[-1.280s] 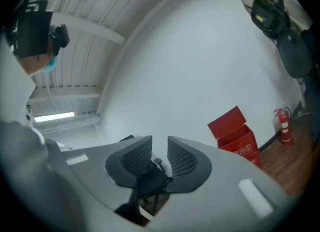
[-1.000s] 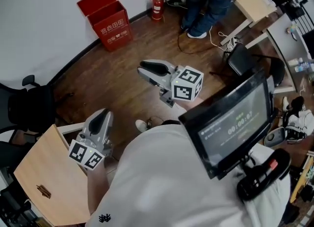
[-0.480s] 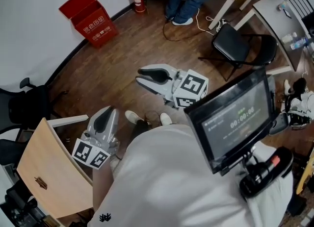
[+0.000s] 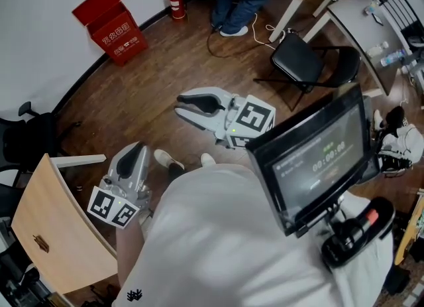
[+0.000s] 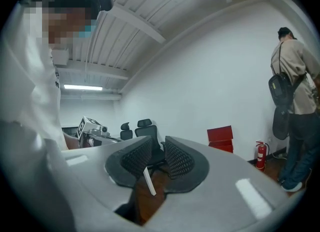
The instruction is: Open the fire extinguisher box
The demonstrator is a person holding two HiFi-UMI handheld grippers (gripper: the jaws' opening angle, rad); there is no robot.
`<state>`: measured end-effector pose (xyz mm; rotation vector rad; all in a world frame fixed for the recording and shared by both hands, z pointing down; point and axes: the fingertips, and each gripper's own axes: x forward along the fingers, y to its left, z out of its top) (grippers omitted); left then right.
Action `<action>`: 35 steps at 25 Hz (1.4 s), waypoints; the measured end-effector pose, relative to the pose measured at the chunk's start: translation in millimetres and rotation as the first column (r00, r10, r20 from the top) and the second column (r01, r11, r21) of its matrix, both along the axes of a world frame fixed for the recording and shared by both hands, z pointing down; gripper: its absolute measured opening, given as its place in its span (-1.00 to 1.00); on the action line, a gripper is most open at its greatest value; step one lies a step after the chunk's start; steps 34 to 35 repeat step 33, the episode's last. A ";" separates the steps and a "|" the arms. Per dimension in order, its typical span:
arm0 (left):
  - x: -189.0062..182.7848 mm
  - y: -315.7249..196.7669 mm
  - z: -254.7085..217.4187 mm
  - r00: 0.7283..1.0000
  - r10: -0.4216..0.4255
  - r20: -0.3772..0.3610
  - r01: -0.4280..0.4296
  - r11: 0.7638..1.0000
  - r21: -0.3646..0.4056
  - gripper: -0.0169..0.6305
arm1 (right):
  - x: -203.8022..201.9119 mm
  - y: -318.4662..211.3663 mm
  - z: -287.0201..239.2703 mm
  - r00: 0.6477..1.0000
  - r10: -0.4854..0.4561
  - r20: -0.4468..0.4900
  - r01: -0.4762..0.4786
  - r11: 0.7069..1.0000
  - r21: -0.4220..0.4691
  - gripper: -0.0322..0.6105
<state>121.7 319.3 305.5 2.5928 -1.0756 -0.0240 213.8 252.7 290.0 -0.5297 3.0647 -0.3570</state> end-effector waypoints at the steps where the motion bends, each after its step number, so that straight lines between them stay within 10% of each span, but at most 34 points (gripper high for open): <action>1: 2.5 2.0 -0.7 1.000 0.000 0.002 0.000 1.000 0.001 -0.86 | 1.7 2.1 -1.7 1.000 -0.005 0.002 0.005 1.000 0.002 -0.64; 35: -14.3 -22.0 10.1 1.000 0.010 -0.028 -0.010 1.000 -0.029 -0.86 | -17.2 -18.4 16.1 0.996 0.002 -0.094 -0.003 1.000 -0.015 -0.65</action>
